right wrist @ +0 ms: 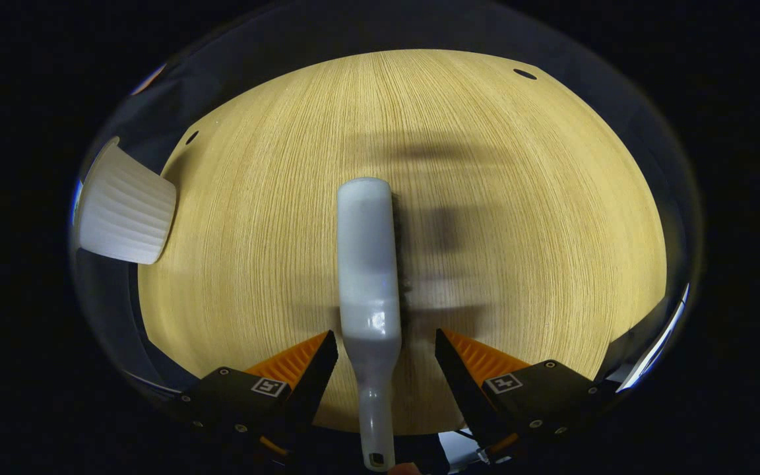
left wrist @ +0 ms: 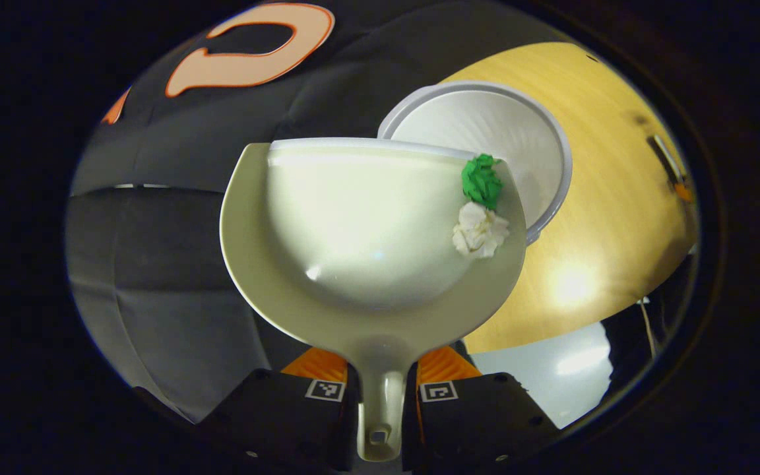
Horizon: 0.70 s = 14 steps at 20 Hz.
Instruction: Pick up the small broom and dustpan from the desktop, sweep the trash into the dustpan with the broom, and then empty the trash into the garbage bin.
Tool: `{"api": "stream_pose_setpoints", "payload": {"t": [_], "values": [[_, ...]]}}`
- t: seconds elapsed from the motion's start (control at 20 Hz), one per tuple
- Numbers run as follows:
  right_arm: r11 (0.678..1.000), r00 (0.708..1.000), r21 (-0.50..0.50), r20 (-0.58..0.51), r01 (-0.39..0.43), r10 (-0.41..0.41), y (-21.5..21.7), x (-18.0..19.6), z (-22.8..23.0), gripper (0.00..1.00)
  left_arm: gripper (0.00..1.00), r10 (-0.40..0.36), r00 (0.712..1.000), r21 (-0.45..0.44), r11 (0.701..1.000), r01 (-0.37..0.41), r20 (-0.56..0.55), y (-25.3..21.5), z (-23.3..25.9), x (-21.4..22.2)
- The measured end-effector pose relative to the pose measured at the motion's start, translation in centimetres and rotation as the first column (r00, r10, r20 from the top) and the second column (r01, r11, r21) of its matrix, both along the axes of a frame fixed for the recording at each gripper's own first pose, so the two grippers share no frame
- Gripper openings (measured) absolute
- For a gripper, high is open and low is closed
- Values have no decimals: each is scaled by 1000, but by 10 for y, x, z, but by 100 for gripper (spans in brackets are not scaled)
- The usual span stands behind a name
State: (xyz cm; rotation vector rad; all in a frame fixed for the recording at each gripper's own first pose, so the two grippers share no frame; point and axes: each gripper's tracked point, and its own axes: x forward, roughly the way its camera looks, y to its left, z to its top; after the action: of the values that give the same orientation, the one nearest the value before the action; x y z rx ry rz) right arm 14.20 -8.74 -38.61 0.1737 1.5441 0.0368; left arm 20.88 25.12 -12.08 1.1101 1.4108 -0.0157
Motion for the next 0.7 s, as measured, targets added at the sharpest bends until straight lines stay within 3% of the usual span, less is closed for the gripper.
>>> {"api": "stream_pose_setpoints", "payload": {"t": [0.1,0.2,0.35,0.5,0.6,0.7], "values": [[1000,1000,6,7,6,-6,-9,9,1,93,27,-120,993,104,987,119,6,0,10,13],[1000,1000,11,11,11,-11,-9,10,2,93,27,-246,969,212,947,239,6,2,18,16],[1000,1000,18,20,19,-19,-9,12,4,93,27,-286,958,240,930,278,0,6,22,13],[1000,1000,19,23,18,-19,-9,12,6,93,27,-365,931,324,882,343,8,7,29,22],[1000,999,17,29,18,-18,-9,12,8,93,27,-343,939,297,900,318,34,5,23,18],[1000,999,12,34,19,-20,-10,12,9,93,27,-279,957,224,940,256,80,5,16,12]]}}
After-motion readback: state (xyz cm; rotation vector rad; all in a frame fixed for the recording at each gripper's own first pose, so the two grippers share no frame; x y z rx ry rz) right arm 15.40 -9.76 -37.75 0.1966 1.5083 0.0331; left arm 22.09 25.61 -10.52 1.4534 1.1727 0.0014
